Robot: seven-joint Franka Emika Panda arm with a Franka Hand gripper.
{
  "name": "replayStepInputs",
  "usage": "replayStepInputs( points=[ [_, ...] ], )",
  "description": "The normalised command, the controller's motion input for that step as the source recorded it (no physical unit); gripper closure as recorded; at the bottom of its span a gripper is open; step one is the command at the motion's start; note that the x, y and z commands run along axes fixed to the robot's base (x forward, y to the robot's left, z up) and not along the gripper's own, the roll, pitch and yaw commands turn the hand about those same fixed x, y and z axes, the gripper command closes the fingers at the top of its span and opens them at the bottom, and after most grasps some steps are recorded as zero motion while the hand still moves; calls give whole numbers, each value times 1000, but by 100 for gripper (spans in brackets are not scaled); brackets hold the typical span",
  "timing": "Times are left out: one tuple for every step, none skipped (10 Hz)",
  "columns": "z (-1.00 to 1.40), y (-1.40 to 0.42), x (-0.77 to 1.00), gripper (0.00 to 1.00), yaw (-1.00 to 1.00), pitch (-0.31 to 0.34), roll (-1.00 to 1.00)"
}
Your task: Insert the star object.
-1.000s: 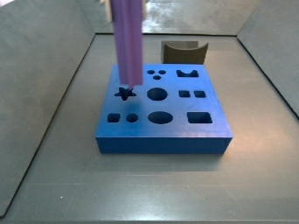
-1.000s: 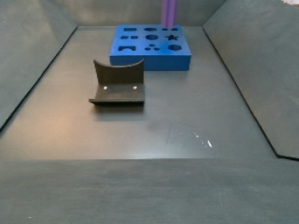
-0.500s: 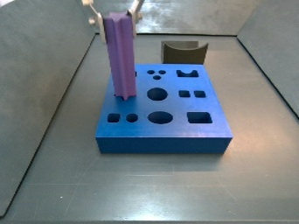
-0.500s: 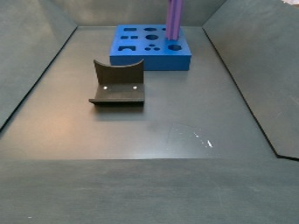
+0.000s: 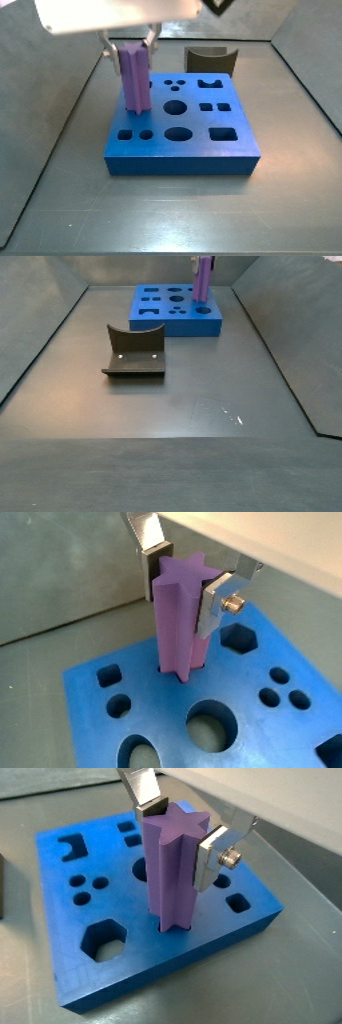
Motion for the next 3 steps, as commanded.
replayStepInputs(
  points=[
    [-757,0,94,100,0,0,96],
    [-160,0,0,100,0,-109,-54],
    [0,0,0,100,0,0,0]
  ],
)
